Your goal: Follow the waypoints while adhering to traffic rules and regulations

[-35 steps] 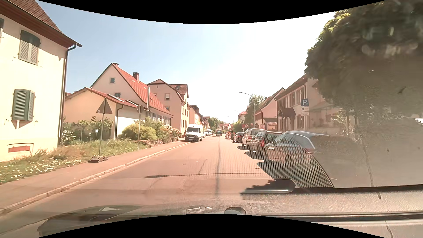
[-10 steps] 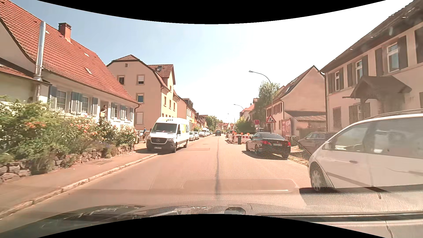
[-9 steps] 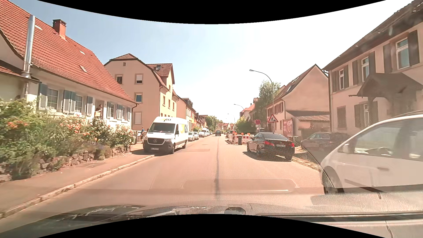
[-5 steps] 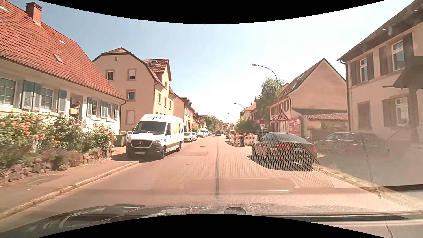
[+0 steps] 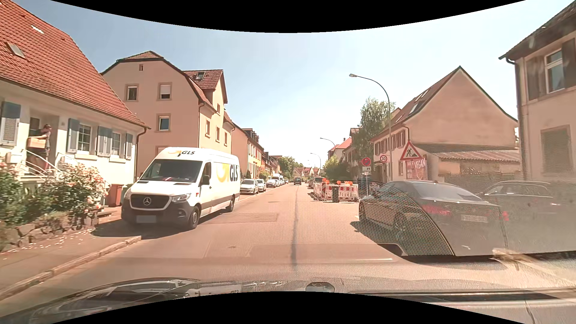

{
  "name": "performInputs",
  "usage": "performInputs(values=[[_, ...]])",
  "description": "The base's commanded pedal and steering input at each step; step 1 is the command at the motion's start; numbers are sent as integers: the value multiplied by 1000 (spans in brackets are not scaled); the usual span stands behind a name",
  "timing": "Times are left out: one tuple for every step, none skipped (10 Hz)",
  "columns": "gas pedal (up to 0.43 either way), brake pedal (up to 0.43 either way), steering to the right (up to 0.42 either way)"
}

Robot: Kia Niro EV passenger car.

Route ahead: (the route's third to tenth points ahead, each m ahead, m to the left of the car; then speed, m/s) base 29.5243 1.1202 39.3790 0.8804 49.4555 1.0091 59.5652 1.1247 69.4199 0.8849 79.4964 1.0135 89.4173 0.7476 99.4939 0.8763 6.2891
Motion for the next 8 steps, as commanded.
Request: performInputs(values=[[87,0,1],[87,0,1],[87,0,1],[87,0,0],[87,0,0],[87,0,0],[87,0,0],[87,0,0]])
